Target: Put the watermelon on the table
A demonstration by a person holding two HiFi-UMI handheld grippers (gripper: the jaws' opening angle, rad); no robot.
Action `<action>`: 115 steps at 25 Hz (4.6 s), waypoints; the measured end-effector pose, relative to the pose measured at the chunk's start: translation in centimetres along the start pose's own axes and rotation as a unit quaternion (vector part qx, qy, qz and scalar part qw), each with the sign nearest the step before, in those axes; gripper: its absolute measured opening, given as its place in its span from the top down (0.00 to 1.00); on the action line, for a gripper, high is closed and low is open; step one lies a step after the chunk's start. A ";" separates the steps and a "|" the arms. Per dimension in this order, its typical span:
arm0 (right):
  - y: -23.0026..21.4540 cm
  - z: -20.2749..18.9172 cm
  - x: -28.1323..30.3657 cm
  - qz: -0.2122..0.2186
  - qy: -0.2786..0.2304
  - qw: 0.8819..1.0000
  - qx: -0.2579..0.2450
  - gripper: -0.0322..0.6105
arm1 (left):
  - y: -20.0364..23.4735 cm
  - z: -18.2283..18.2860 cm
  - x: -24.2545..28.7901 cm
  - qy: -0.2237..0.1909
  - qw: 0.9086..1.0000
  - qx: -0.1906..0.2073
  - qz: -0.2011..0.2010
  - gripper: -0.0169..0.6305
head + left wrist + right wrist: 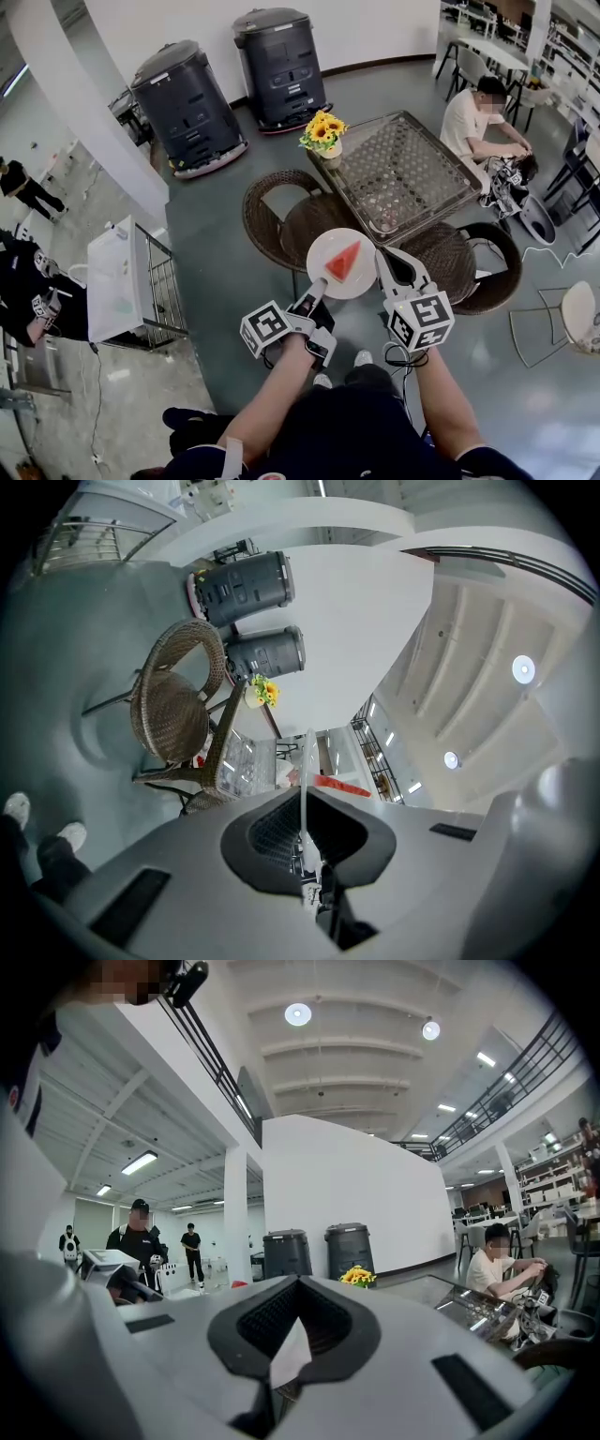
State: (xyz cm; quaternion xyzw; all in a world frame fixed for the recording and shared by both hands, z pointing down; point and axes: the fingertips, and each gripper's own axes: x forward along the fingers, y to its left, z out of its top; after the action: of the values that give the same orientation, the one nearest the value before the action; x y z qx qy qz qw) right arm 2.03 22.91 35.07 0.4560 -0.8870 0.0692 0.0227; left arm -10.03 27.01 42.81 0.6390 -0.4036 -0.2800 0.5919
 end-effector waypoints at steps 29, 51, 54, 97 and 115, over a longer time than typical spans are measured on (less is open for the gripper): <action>-11.5 1.4 7.8 0.026 0.000 1.000 -0.003 0.95 | -0.3 2.4 13.0 -0.021 1.000 -0.008 0.009 0.95; -18.3 2.0 23.5 -0.026 0.027 0.999 -0.002 0.95 | 2.4 14.0 25.5 0.037 0.999 -0.013 0.013 0.95; -19.0 2.0 25.4 -0.038 0.035 0.999 -0.003 0.95 | 3.1 15.5 26.8 0.048 0.999 -0.018 0.015 0.95; -28.7 -4.0 34.6 -0.046 0.103 0.994 0.014 0.95 | 12.5 19.2 40.1 0.079 0.993 -0.024 0.084 0.95; -33.8 -8.9 38.0 -0.028 0.139 0.989 0.033 0.95 | 19.3 19.7 45.9 0.062 0.991 -0.030 0.116 0.95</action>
State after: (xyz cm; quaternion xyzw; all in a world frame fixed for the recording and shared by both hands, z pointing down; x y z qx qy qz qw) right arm 7.11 -25.87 51.27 0.4669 -0.8595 0.1605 0.1323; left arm -6.26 -21.83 64.44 0.5861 -0.4291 -0.1814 0.6629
